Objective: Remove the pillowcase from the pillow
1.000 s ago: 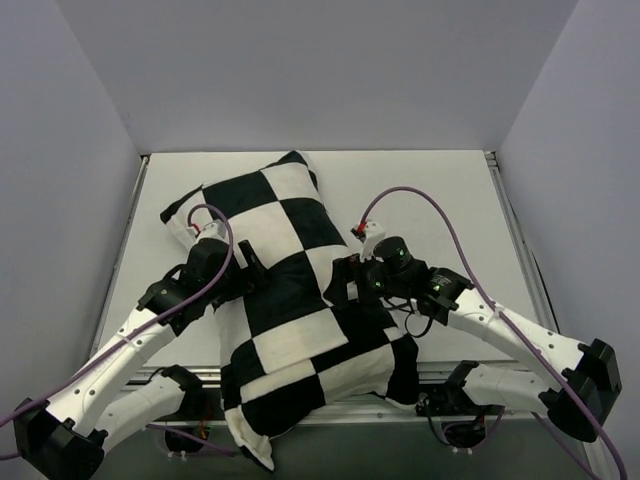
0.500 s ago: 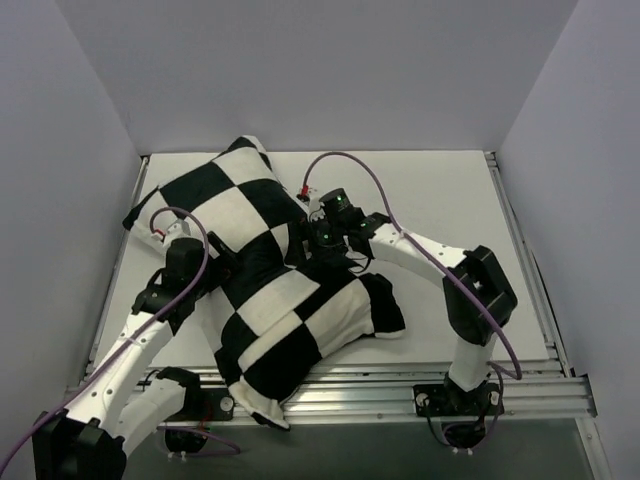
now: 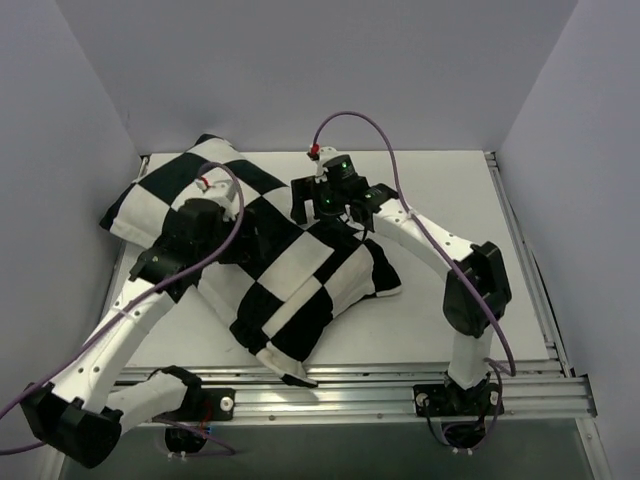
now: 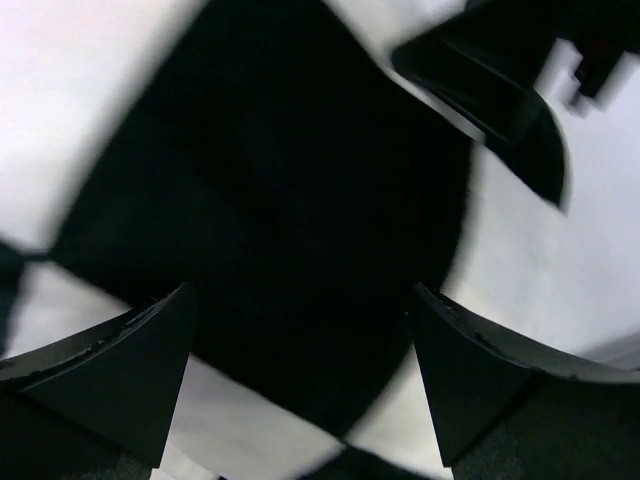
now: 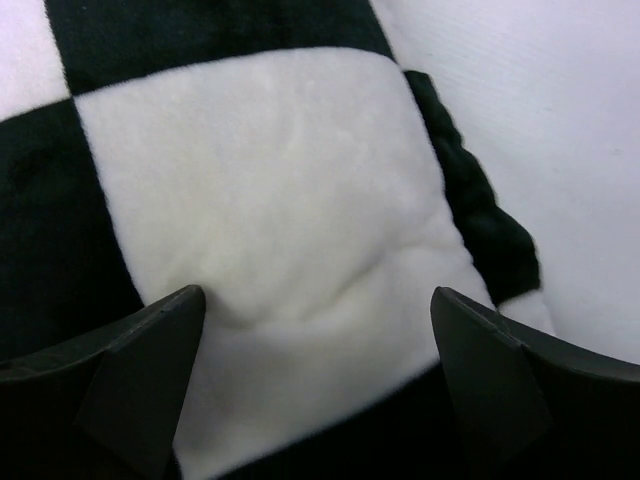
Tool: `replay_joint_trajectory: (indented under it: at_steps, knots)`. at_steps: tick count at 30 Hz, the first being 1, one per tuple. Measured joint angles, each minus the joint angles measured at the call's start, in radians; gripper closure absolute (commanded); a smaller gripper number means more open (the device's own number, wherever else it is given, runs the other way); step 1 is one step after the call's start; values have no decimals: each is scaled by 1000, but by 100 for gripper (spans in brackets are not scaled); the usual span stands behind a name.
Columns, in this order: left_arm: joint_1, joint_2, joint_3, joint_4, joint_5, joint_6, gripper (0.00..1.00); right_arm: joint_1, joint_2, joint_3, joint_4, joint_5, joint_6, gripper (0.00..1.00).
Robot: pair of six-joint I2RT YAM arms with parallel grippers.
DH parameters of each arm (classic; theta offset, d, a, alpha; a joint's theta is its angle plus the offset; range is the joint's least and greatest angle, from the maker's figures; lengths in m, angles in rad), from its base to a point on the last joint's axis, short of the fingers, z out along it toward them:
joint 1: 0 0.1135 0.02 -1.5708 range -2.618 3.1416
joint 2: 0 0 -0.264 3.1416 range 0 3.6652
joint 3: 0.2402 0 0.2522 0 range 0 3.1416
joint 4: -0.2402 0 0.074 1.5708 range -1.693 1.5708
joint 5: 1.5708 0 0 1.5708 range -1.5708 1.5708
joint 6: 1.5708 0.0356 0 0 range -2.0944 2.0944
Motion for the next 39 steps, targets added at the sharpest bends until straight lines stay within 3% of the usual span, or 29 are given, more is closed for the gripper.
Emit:
replay_joint_trajectory:
  at_steps: [7,15,26,35,39]
  knots:
    - [-427,-64,41,-50,-129,171,6,-19,-308,-198,-33,179,43,0]
    - [-684,91,47,-68,-420,307,6,-32,-687,-468,-17,265,130,1]
    - [-723,174,49,-13,-667,323,0,-6,-876,-811,-1,203,268,4]
    - [-661,174,49,32,-697,313,0,153,-847,-881,119,233,385,5]
    - [-631,172,49,35,-696,295,0,169,-798,-883,194,234,421,5]
